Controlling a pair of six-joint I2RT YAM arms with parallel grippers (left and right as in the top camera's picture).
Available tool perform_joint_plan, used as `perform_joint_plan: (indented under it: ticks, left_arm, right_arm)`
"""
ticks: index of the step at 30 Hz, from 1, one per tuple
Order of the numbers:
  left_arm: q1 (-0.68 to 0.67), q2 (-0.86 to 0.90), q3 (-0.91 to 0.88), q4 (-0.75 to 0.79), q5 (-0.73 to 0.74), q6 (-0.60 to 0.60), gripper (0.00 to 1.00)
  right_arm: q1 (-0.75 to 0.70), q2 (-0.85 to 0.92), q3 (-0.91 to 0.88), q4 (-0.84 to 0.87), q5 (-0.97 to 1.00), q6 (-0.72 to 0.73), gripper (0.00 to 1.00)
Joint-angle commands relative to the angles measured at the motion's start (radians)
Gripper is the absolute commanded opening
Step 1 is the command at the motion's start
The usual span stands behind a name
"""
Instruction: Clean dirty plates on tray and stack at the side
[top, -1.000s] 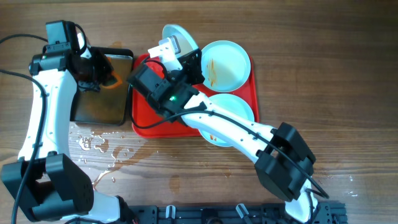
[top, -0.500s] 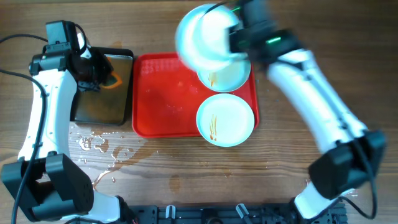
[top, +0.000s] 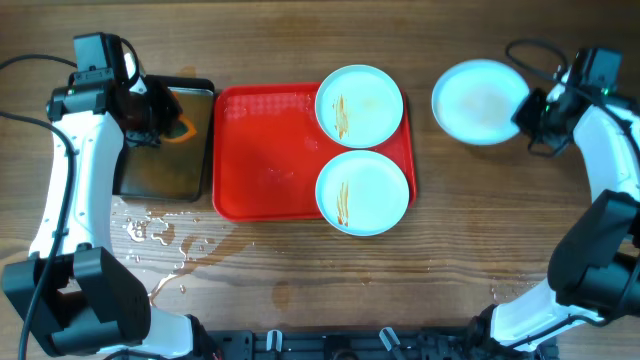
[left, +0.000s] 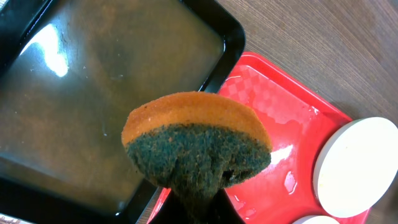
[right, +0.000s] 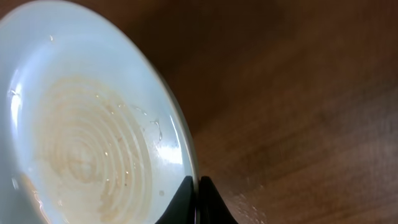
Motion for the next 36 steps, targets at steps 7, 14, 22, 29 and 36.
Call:
perform_joint_plan:
  ticks: [7,14,22,29,36]
  left_arm:
    - [0.003,0.002,0.005,0.003,-0.010,0.013,0.04]
    - [0.003,0.002,0.005,0.003,-0.010,0.013,0.04]
    - [-0.002,0.002,0.005,0.003,-0.009,0.012,0.04]
    - [-0.035,0.003,0.005,0.022,-0.010,0.012,0.04]
    - [-0.042,0.003,0.005,0.021,-0.010,0.012,0.04]
  right_arm:
    - [0.004,-0.002,-0.171,0.132,0.019,0.021,0.04]
    - [0.005,-0.003,-0.170,0.123,-0.052,-0.018,0.43]
    - [0.072,-0.105,-0.031,-0.074,-0.241,-0.145,0.58]
    - [0.303,-0.127,-0.055,-0.181,-0.241,-0.136,0.59]
    - [0.435,-0.056,-0.102,-0.284,-0.185,-0.058,0.50]
